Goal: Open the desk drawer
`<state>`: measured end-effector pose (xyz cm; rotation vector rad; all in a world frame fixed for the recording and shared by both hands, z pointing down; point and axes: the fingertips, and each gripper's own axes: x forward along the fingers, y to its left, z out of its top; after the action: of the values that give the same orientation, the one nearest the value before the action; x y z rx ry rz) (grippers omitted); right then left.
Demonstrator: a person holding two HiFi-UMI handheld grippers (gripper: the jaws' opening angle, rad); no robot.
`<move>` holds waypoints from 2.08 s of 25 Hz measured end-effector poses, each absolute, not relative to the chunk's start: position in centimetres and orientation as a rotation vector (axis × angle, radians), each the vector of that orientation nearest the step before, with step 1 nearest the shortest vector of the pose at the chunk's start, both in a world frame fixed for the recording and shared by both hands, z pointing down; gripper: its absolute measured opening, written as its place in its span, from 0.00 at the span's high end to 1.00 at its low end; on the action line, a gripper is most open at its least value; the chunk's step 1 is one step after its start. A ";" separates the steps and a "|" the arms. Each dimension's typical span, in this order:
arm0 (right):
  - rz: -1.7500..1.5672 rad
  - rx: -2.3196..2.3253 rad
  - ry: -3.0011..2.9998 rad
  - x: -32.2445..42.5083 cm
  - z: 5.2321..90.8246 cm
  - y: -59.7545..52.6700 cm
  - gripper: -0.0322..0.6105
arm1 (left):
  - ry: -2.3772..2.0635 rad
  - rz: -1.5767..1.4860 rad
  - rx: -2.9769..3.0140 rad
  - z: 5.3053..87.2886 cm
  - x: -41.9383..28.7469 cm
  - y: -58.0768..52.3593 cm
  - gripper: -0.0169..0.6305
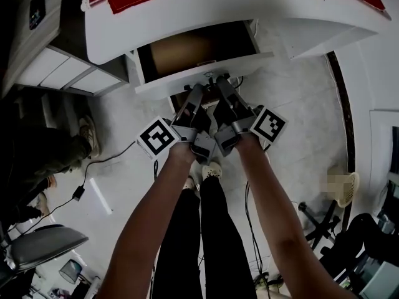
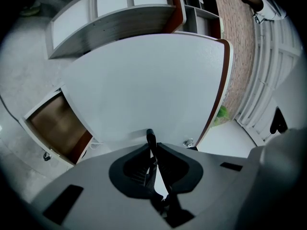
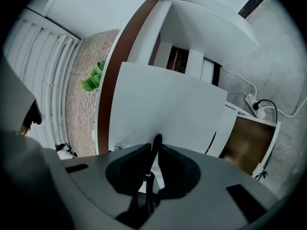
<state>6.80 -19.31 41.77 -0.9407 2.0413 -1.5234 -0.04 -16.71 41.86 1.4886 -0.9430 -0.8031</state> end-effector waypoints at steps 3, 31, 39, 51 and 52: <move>-1.523 -0.936 2.037 7.0 41.6 -18.6 0.86 | -0.938 -0.804 1.479 41.9 0.3 -15.9 0.90; -1.540 -0.983 2.060 8.7 45.1 -13.1 0.86 | -0.969 -0.659 1.480 46.0 2.2 -10.5 0.90; -1.518 -0.928 2.085 8.8 46.9 -12.8 0.86 | -0.973 -0.636 1.512 47.8 2.4 -10.2 0.90; -1.427 -0.874 2.102 9.0 48.7 -12.3 0.86 | -0.973 -0.626 1.563 50.0 2.7 -9.9 0.90; -1.416 -0.872 2.108 8.9 48.7 -12.4 0.86 | -0.975 -0.623 1.576 49.9 2.6 -10.0 0.90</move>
<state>8.94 -12.37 48.71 -0.8724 2.1081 -1.4163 2.64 -9.95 49.94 1.5764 -0.9750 -0.6234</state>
